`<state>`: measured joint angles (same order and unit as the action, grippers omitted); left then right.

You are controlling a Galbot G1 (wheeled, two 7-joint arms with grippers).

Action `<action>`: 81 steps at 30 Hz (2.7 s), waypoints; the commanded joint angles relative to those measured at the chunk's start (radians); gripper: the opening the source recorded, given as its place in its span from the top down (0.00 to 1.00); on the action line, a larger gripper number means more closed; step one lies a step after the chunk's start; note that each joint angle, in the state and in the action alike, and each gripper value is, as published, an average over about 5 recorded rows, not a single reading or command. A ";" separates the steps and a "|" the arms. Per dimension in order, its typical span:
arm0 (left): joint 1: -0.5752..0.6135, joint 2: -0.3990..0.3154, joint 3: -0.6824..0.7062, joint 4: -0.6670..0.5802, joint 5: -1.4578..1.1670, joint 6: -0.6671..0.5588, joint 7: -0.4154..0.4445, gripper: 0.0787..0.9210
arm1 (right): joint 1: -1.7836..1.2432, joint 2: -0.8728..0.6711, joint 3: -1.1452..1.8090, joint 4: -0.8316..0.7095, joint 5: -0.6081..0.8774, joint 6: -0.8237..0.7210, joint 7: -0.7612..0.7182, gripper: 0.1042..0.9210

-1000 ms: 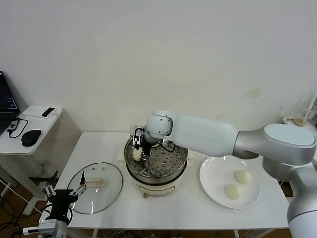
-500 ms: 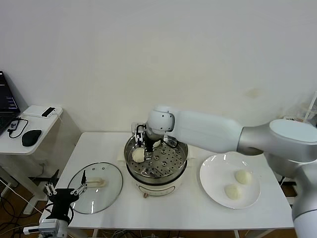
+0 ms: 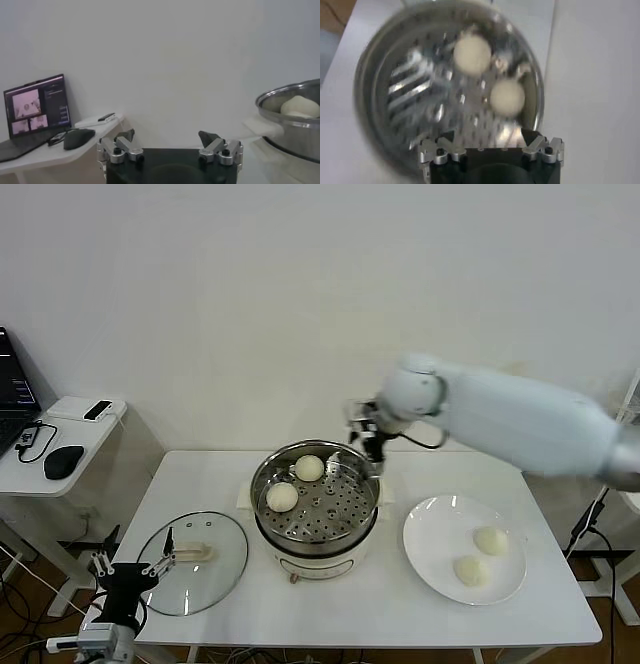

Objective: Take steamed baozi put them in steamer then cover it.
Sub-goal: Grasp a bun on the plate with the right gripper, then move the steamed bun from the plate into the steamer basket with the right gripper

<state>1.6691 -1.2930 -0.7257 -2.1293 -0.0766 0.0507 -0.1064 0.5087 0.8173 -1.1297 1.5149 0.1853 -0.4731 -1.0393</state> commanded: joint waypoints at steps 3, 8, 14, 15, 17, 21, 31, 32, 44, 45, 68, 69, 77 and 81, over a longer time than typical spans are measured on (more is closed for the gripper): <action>-0.003 0.005 0.017 0.014 0.004 0.000 -0.001 0.12 | -0.138 -0.412 0.089 0.158 -0.215 0.142 -0.102 0.12; -0.001 0.001 0.027 0.018 0.016 -0.001 -0.001 0.12 | -0.345 -0.507 0.249 0.206 -0.266 0.159 -0.101 0.12; 0.005 0.001 0.029 0.017 0.035 0.000 0.000 0.12 | -0.695 -0.562 0.475 0.229 -0.340 0.171 -0.095 0.12; 0.007 0.001 0.028 0.018 0.038 -0.001 0.000 0.12 | -0.746 -0.561 0.516 0.229 -0.349 0.169 -0.092 0.12; 0.011 0.004 0.027 0.020 0.041 -0.001 0.000 0.12 | -0.822 -0.552 0.570 0.224 -0.366 0.164 -0.086 0.12; 0.018 0.005 0.020 0.022 0.042 -0.001 0.000 0.12 | -0.907 -0.517 0.618 0.206 -0.398 0.161 -0.073 0.12; 0.027 -0.008 0.013 0.015 0.044 0.001 0.001 0.12 | -0.930 -0.414 0.619 0.140 -0.426 0.147 -0.039 0.12; 0.028 -0.008 0.012 0.014 0.044 0.001 0.001 0.12 | -0.930 -0.403 0.619 0.131 -0.433 0.147 -0.035 0.12; 0.025 -0.010 0.009 0.015 0.045 0.004 0.002 0.12 | -0.897 -0.331 0.595 0.054 -0.453 0.148 -0.019 0.12; 0.024 -0.010 0.010 0.016 0.045 0.004 0.002 0.12 | -0.897 -0.329 0.594 0.050 -0.454 0.148 -0.017 0.12; 0.024 -0.014 0.011 0.008 0.044 0.005 0.002 0.12 | -0.888 -0.295 0.583 0.015 -0.451 0.125 -0.023 0.35; 0.024 -0.014 0.011 0.007 0.044 0.005 0.002 0.12 | -0.886 -0.297 0.584 0.016 -0.450 0.125 -0.025 0.37; 0.022 -0.013 0.013 0.004 0.043 0.006 0.002 0.12 | -0.763 -0.335 0.570 0.048 -0.403 0.133 -0.061 0.41; 0.020 -0.013 0.015 0.003 0.042 0.006 0.002 0.12 | -0.620 -0.354 0.516 0.062 -0.346 0.134 -0.075 0.41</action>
<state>1.6891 -1.3063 -0.7112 -2.1258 -0.0345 0.0565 -0.1044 -0.2590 0.4836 -0.5743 1.5607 -0.2127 -0.3402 -1.0984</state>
